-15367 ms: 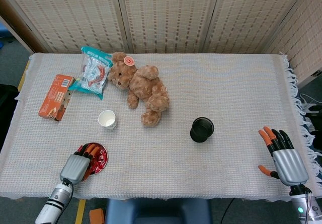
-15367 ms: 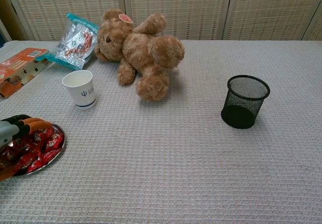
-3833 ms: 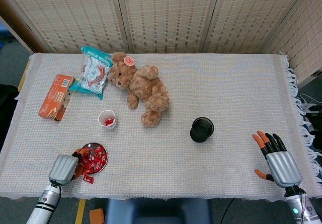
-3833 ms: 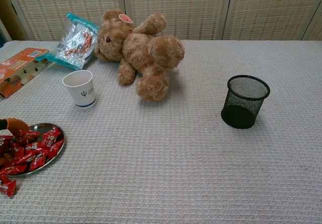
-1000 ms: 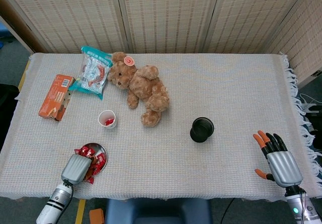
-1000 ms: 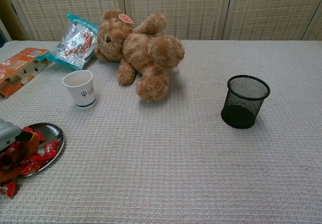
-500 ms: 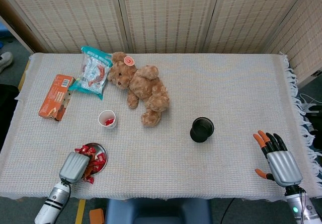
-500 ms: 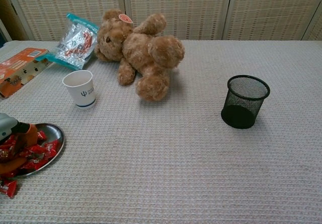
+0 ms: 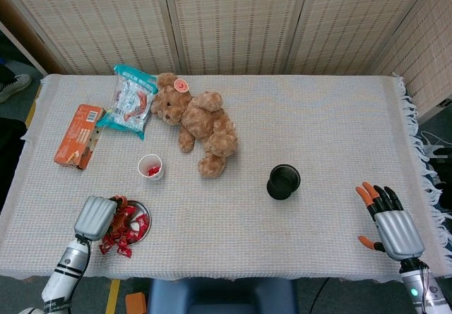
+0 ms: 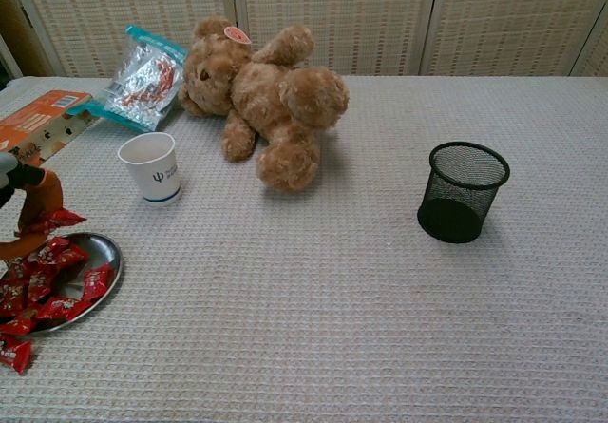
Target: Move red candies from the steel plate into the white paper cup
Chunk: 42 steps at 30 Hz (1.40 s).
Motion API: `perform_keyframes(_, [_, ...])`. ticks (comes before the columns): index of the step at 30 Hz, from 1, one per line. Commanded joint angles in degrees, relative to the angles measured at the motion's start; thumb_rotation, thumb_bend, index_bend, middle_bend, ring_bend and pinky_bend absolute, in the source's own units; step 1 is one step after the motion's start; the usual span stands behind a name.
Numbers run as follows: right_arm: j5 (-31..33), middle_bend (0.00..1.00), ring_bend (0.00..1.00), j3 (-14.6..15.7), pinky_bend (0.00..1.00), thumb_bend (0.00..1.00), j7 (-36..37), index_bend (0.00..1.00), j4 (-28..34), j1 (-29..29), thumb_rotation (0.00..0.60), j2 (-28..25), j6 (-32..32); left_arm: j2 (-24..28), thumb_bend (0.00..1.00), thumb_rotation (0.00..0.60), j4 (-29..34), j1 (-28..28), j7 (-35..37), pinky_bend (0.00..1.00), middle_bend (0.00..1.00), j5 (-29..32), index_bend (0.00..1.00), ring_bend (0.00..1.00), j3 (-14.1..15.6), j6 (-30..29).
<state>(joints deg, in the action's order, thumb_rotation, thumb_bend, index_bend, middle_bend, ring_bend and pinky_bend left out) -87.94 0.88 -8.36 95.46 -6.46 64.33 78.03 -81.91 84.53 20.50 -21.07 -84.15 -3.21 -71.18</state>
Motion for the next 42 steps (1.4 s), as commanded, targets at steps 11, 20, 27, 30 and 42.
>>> perform_keyframes(11, [0.9, 0.0, 0.0, -0.26, 0.0, 0.01, -0.33, 0.0, -0.19, -0.26, 0.6, 0.22, -0.63, 0.86, 0.46, 0.6, -0.41, 9.5, -0.5, 1.0, 0.74, 6.17, 0.63, 0.81, -8.85, 7.23])
perform_keyframes(20, [1.21, 0.0, 0.0, -0.42, 0.0, 0.01, -0.2, 0.0, -0.17, -0.14, 0.6, 0.07, -0.34, -1.99, 0.46, 0.6, -4.29, 14.09, -2.97, 1.0, 0.73, 9.95, 0.62, 0.81, -10.5, 10.7])
perform_keyframes(27, [1.38, 0.0, 0.0, -0.49, 0.0, 0.01, -0.04, 0.0, -0.2, -0.24, 0.6, 0.01, -0.49, -3.86, 0.46, 0.6, -7.1, 16.12, -3.04, 1.0, 0.72, 11.53, 0.62, 0.81, -10.47, 11.91])
perform_keyframes(30, [1.34, 0.0, 0.0, -0.53, 0.0, 0.01, 0.02, 0.0, -0.17, -0.17, 0.6, -0.03, -0.28, -4.41, 0.46, 0.6, -7.79, 16.6, -3.0, 1.0, 0.72, 11.63, 0.62, 0.81, -10.25, 11.93])
perform_keyframes(42, [0.87, 0.0, 0.0, -0.4, 0.0, 0.02, 0.45, 0.0, 0.0, 0.01, 0.6, -0.32, 0.21, -7.19, 0.45, 0.6, -10.94, 18.42, -4.12, 1.0, 0.67, 13.0, 0.49, 0.81, -9.6, 12.42])
